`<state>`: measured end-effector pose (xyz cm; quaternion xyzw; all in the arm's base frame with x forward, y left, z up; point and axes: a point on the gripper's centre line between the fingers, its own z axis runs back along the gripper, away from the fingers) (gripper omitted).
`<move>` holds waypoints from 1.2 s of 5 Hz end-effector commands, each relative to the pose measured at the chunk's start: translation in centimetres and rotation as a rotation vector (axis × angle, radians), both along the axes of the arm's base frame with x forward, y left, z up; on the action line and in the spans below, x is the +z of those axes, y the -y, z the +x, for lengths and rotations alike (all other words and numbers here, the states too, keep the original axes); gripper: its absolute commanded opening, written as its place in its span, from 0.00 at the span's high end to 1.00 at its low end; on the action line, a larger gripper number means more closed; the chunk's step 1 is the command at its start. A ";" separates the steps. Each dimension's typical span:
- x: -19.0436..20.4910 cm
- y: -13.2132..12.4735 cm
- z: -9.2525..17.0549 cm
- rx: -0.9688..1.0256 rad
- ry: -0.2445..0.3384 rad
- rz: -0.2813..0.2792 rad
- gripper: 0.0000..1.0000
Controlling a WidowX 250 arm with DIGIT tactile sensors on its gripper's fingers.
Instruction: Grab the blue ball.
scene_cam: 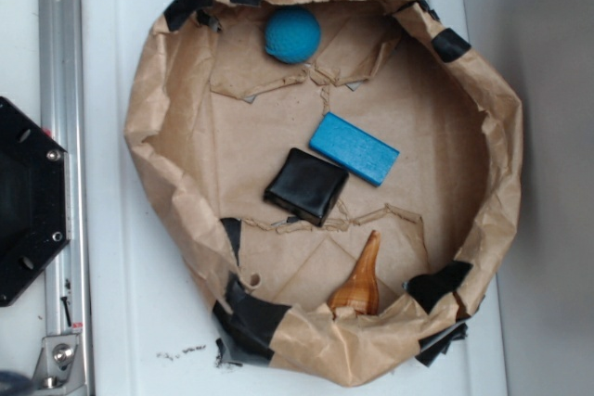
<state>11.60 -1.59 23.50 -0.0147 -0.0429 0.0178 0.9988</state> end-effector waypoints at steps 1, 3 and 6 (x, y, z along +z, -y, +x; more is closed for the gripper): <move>0.0 0.0 0.0 0.000 0.000 0.000 0.00; -3.9 -6.1 9.6 -0.236 0.117 0.058 0.00; -14.2 -5.0 14.0 -0.709 -0.015 0.251 0.00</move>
